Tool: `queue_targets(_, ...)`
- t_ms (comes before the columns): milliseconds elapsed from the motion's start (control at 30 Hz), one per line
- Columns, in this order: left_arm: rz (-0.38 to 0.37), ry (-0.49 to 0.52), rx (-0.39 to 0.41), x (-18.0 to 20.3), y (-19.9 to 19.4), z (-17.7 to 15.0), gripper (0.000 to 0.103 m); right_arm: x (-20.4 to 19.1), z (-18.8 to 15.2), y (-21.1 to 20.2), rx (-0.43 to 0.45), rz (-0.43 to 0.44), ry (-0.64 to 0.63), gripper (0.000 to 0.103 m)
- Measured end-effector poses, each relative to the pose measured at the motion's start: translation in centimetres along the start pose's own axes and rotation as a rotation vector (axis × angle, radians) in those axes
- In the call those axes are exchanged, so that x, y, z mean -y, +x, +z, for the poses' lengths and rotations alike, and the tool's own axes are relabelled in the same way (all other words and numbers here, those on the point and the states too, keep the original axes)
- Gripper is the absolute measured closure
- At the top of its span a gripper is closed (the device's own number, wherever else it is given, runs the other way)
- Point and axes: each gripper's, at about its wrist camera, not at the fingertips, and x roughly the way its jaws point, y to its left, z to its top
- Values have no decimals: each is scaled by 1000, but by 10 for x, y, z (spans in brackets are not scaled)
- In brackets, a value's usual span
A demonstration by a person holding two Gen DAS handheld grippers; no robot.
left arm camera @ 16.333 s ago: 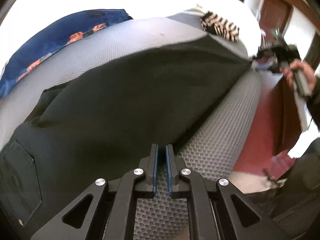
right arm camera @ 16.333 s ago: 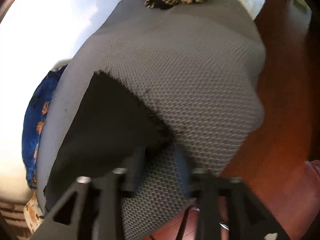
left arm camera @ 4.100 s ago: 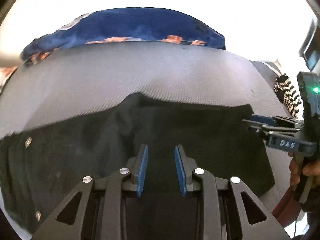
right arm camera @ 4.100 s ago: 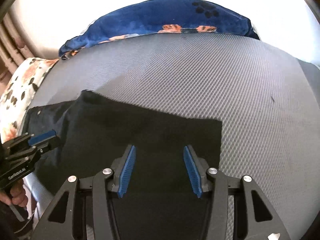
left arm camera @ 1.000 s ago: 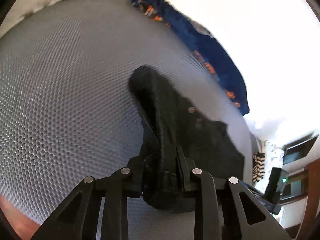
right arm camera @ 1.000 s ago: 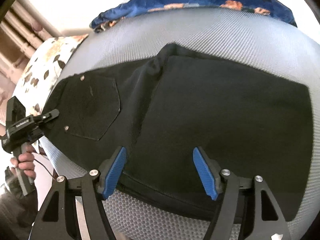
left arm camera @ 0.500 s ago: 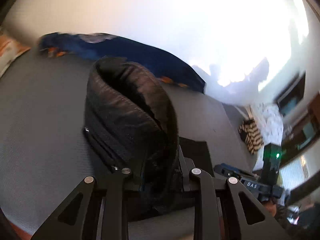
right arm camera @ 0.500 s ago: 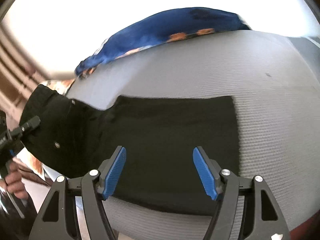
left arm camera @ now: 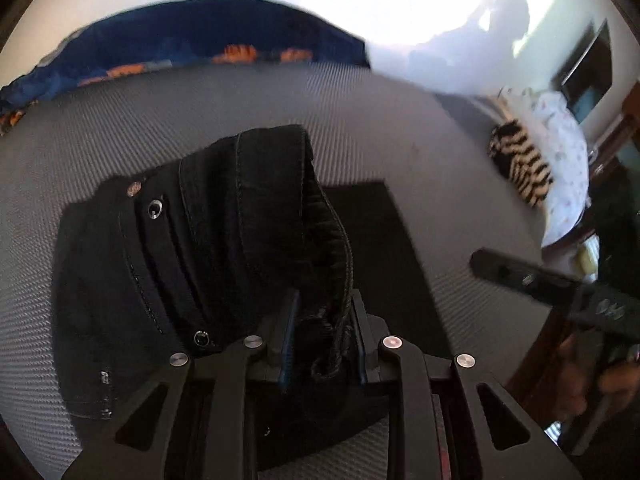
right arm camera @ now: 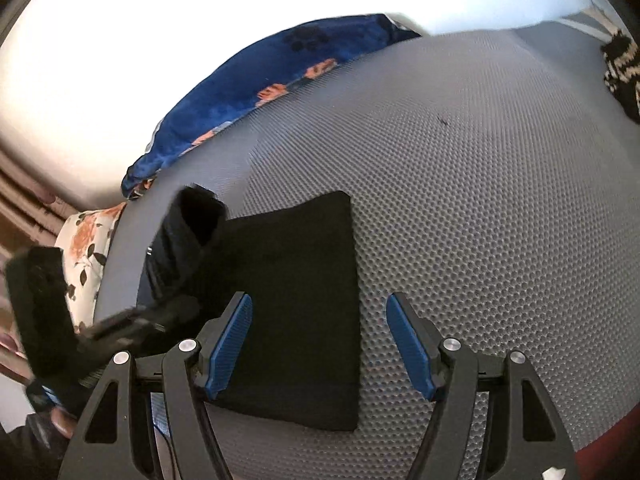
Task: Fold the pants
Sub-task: 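Open the left gripper and release the folded jeans, then grasp the folded edge with the right gripper and fold the jeans over again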
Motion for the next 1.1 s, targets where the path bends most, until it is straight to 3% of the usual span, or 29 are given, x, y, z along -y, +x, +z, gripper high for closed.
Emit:
queue_targets(100, -27, 6, 6, 3, -3, -4, 60, 6, 0, 5, -16, 11, 4, 35)
queue_targets(167, -45, 31, 14, 9, -13, -9, 34, 6, 2, 10, -26, 17, -4, 35)
queue_targets(233, -34, 70, 65, 11, -30, -11, 29, 5, 3, 14, -34, 19, -12, 35)
queue_targets(367, -49, 48, 111, -4, -63, -18, 26, -1, 7, 29, -82, 115, -13, 35)
queue_targets(567, 43, -128, 143, -72, -86, -29, 26, -19, 14, 69, -211, 295, -49, 35)
queue_targets(767, 155, -234, 128, -120, -89, -43, 26, -26, 21, 103, -271, 343, -97, 40)
queue_targets(933, 213, -270, 98, -135, -76, -48, 26, -33, 27, 113, -259, 384, -116, 42)
queue_targets(1000, 231, -280, 89, -138, -72, -48, 26, -39, 29, 119, -265, 400, -130, 50)
queue_targets(1100, 255, -285, 81, -141, -67, -45, 26, -47, 29, 128, -294, 427, -136, 51)
